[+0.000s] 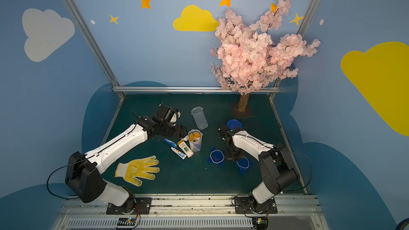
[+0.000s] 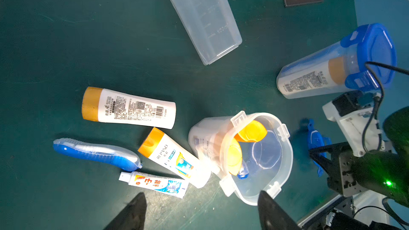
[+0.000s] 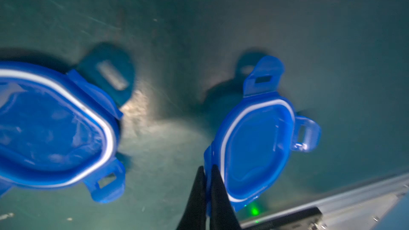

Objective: Take out toiletry kits
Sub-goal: Place the lid at the center of the board, then pick up the container from the center of the board.

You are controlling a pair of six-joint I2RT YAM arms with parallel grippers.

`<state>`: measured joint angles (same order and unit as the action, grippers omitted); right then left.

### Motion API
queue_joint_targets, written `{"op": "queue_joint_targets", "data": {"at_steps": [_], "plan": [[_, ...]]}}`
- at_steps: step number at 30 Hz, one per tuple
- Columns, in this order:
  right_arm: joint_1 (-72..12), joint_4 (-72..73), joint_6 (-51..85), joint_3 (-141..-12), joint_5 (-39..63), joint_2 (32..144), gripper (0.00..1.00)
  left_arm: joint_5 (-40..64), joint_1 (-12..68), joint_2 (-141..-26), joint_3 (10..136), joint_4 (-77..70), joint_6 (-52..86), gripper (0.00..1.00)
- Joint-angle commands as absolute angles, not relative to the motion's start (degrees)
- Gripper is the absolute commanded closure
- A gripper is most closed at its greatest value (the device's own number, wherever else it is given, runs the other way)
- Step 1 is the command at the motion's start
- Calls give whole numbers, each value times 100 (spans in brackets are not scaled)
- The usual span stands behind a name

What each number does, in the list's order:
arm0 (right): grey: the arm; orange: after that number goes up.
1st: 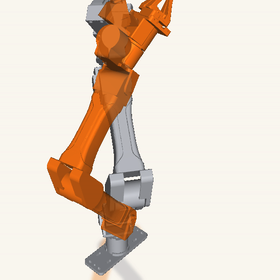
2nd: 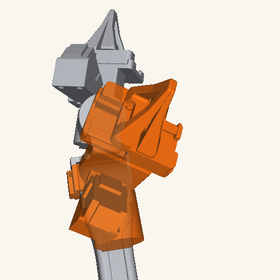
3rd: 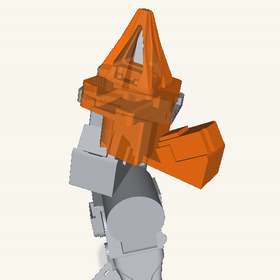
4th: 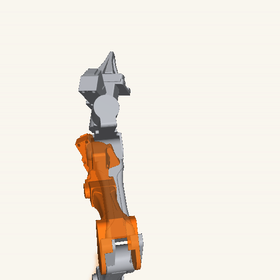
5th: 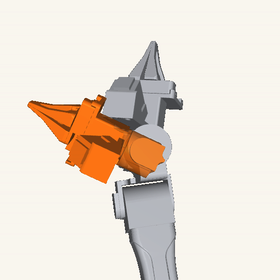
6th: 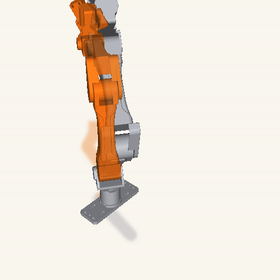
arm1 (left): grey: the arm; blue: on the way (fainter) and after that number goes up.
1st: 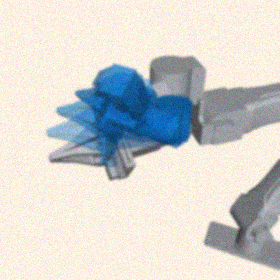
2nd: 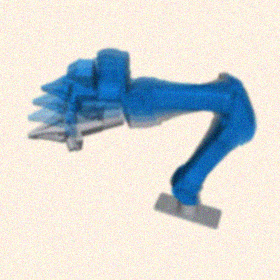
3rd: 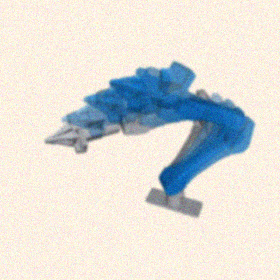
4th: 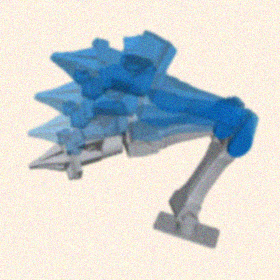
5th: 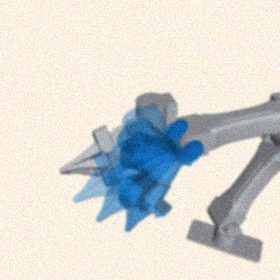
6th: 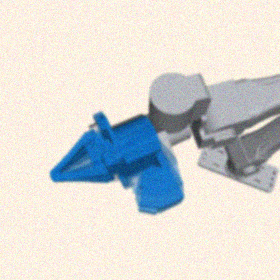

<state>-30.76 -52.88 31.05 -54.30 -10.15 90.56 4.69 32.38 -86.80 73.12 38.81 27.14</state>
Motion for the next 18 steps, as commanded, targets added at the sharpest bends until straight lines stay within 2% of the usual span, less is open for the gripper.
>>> {"op": "queue_joint_targets", "data": {"at_steps": [1,3,6,9,12,16,18], "plan": [[-3105,-4666,3107,-5390,-481,8962,76,510,3253,-8823,7448,3964,2642,26],[-3114,-4525,3108,-5317,-283,8814,67,521,3258,-8921,7492,3956,2652,28],[-3120,-4379,3111,-5159,-171,8513,59,506,3260,-9102,7618,3946,2650,28],[-3124,-4279,3086,-5005,-156,8103,56,501,3269,-9280,7770,3929,2656,28],[-3120,-4228,3059,-4901,-130,7623,56,481,3303,-9471,7923,3949,2644,33],[-3127,-4253,3031,-4861,-122,6916,58,407,3331,-9708,8104,4031,2615,56],[-3125,-4222,2999,-4811,-163,6529,59,354,3358,-9849,8231,4122,2609,64]]}}
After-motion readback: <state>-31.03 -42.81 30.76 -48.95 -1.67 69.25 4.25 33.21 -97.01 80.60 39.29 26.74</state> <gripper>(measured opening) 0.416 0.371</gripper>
